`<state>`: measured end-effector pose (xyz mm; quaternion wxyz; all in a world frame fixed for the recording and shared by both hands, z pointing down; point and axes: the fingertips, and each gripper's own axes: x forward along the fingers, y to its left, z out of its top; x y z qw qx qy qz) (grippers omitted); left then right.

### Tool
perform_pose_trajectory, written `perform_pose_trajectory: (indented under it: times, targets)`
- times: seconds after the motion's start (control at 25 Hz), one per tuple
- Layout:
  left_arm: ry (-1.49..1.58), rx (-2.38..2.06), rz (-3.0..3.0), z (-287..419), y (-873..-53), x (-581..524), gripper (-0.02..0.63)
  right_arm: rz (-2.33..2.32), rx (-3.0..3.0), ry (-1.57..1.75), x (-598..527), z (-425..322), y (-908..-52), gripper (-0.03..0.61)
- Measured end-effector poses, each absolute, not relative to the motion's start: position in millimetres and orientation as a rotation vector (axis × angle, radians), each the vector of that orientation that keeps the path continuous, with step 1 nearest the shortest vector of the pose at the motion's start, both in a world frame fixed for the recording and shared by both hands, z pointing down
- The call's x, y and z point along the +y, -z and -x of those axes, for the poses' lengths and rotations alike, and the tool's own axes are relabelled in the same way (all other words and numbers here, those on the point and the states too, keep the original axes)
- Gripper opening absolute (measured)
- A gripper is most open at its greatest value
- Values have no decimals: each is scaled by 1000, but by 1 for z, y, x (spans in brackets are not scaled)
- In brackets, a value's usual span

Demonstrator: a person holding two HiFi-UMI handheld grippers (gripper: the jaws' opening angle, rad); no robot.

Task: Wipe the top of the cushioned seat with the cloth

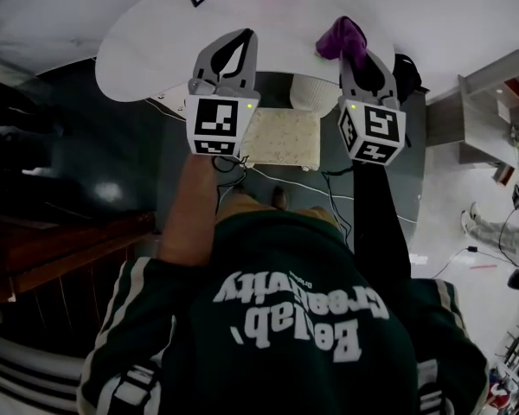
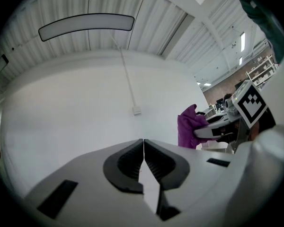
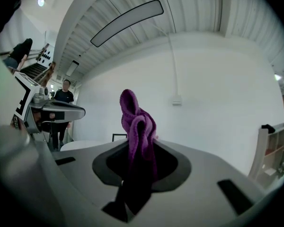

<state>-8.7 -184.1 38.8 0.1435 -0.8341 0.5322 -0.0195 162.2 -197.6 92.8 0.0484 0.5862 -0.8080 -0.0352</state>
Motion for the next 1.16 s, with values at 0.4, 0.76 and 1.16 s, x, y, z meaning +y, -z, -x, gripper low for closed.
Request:
perform_pose_trajectory:
  times: [0.4,0.76,1.16]
  targets:
    - [51,1520,2410,5,-37,-191,17,-1766,-2432,148,-203,-159,-95,98]
    - [56,1514,2406,2,-34,-195,17,-1773,-2439,140,-206,-161,-93,98]
    - [63,1508,2415,-7,-38,-201,17,-1781,-2435,114,-212,-169,-98,98]
